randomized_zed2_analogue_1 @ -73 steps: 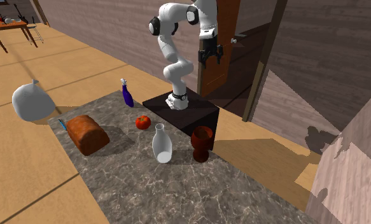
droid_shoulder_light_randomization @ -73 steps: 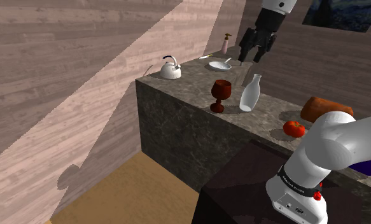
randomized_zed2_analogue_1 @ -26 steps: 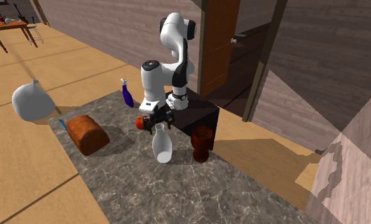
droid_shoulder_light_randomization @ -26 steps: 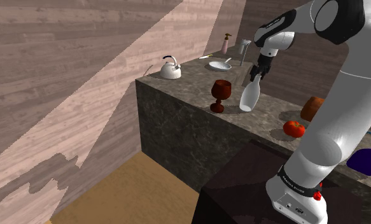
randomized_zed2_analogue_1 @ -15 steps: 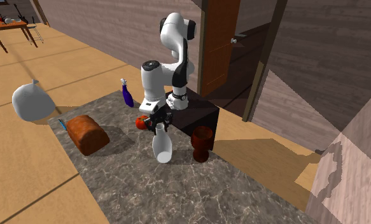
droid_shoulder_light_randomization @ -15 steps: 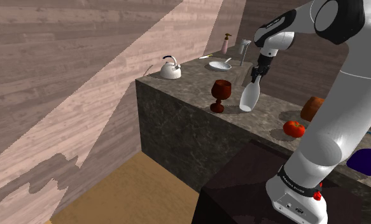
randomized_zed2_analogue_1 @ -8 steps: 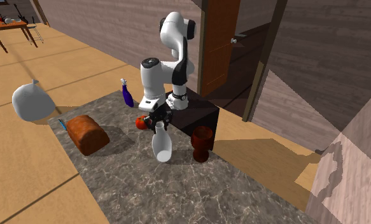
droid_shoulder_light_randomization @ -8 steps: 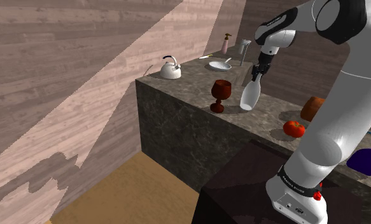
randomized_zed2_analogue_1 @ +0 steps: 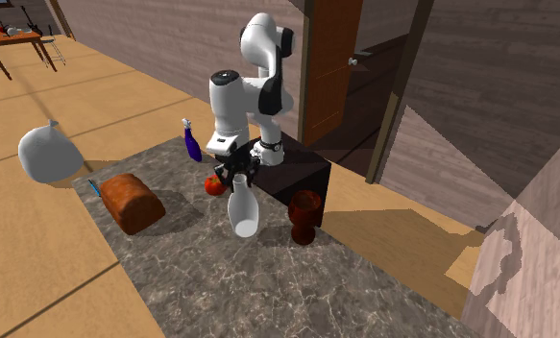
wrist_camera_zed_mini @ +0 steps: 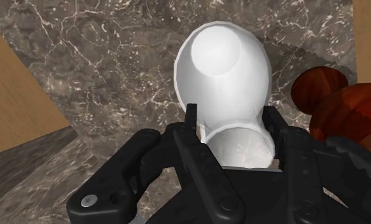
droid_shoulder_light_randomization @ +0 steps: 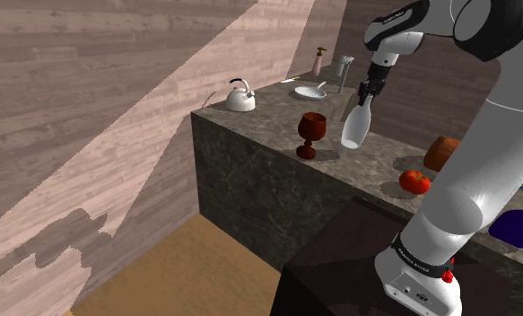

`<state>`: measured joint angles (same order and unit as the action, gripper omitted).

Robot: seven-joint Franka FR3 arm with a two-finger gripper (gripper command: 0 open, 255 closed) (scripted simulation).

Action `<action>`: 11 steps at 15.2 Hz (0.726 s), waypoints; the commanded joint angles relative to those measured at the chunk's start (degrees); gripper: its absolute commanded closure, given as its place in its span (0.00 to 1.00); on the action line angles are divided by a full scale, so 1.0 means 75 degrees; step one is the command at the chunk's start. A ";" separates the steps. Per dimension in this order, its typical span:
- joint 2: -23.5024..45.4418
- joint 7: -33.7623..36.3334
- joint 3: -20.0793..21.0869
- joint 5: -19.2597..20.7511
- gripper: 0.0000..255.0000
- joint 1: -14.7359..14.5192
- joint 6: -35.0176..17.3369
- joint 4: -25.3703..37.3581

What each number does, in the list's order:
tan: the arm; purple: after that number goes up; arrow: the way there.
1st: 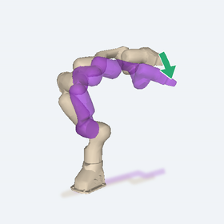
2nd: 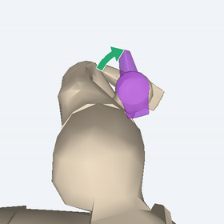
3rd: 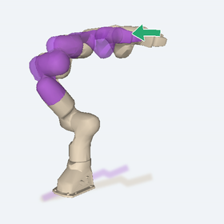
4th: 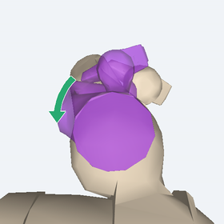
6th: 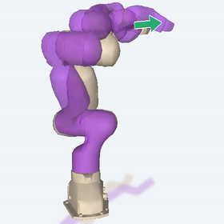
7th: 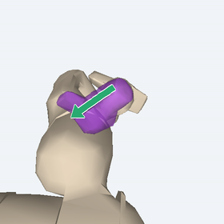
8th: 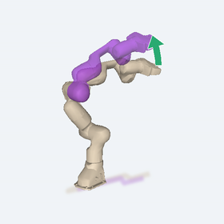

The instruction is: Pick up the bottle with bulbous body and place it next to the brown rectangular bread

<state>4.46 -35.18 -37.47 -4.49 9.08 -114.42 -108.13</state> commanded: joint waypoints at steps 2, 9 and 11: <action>-0.0053 0.0030 -0.0006 0.0045 1.00 -0.0002 0.0296 0.0256; -0.0144 0.0094 -0.0012 0.0120 1.00 -0.0007 0.0995 0.0886; -0.0152 0.0104 -0.0015 0.0128 1.00 -0.0006 0.1199 0.1084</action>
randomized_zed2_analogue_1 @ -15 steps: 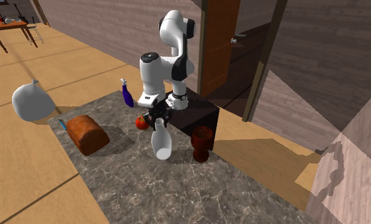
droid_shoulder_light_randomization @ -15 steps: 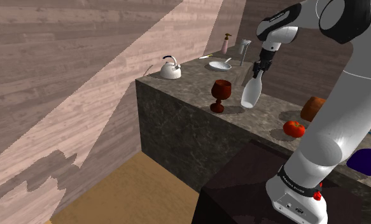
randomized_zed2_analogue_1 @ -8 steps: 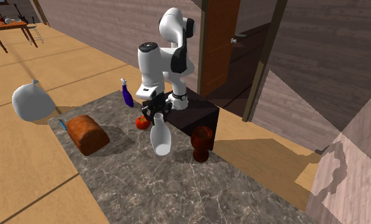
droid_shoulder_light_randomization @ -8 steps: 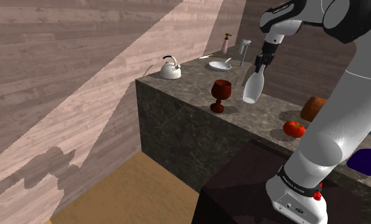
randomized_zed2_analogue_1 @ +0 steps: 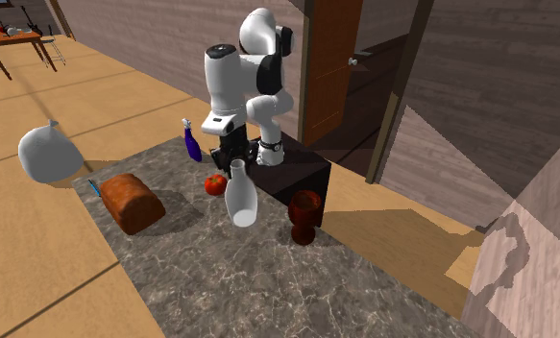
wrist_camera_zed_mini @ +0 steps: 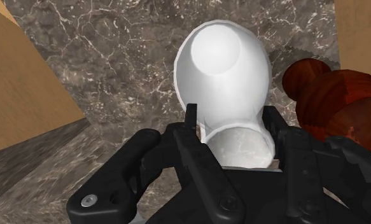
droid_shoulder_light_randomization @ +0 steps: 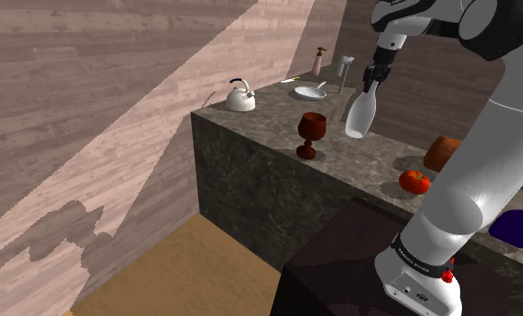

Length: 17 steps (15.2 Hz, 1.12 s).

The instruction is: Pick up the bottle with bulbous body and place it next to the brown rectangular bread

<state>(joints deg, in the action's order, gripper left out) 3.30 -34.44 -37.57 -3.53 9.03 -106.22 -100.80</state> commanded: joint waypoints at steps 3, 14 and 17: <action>0.0008 0.0011 -0.0006 0.0000 1.00 0.0008 0.0414 0.0421; 0.0209 -0.0041 -0.0052 -0.0121 1.00 0.0090 0.1599 0.1762; 0.0319 -0.0076 -0.0073 -0.0192 1.00 0.0137 0.1943 0.2192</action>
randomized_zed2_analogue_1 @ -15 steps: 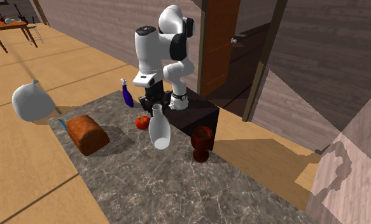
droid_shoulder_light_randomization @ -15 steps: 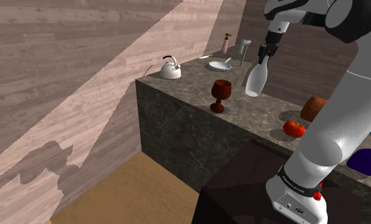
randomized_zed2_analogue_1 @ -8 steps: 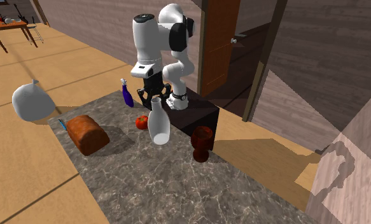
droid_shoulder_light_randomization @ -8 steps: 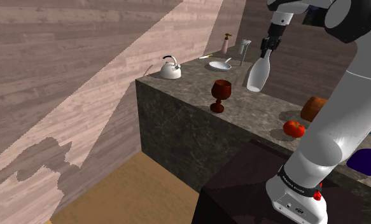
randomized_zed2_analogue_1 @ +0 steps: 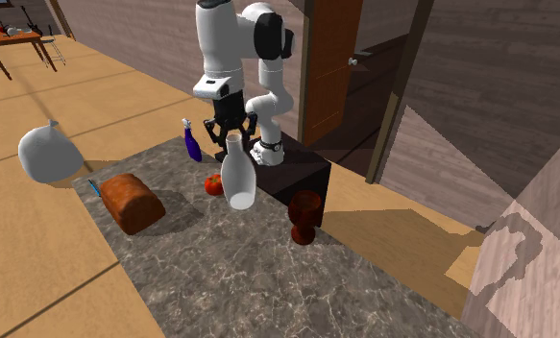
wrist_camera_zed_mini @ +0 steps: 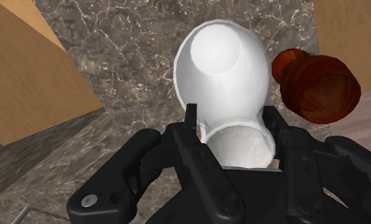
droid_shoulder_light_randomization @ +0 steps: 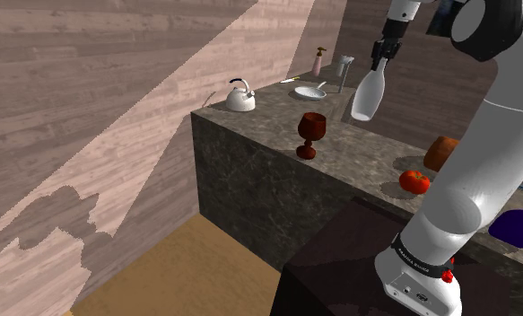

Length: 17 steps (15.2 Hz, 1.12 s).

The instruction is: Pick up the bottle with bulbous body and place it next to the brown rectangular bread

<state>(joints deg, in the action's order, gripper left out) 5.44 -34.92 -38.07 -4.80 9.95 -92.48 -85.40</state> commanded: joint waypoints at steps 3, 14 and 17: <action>0.0172 -0.0057 -0.0033 -0.0114 1.00 0.0078 0.0468 0.0602; 0.0991 -0.0297 -0.0150 -0.0693 1.00 0.0567 0.1967 0.2747; 0.1341 -0.0376 -0.0173 -0.0958 1.00 0.0837 0.2472 0.3542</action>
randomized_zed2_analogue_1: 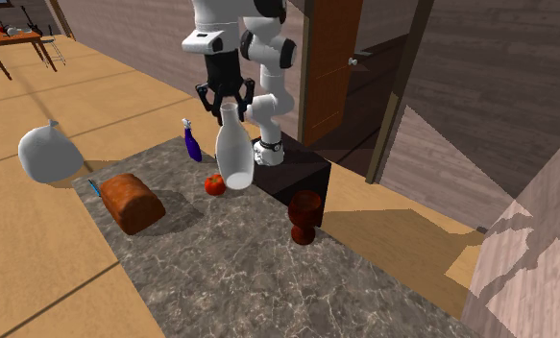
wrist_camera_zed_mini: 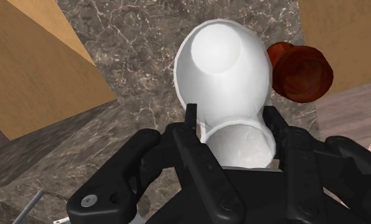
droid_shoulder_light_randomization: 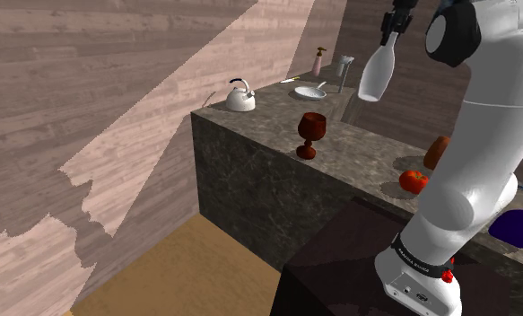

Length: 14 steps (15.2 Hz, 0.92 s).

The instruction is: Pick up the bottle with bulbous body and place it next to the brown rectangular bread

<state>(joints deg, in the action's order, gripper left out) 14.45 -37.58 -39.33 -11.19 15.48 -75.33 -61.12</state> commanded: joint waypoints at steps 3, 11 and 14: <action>0.0592 -0.0092 -0.0008 -0.0465 1.00 0.0499 0.0784 0.1295; -0.0696 -0.0524 -0.0270 0.0370 1.00 0.0136 0.0516 -0.0088; -0.1499 -0.0702 -0.0333 0.0932 1.00 -0.0012 0.0284 -0.0949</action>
<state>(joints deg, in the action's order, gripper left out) 3.83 -41.75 -41.35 -4.68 14.82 -73.44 -68.01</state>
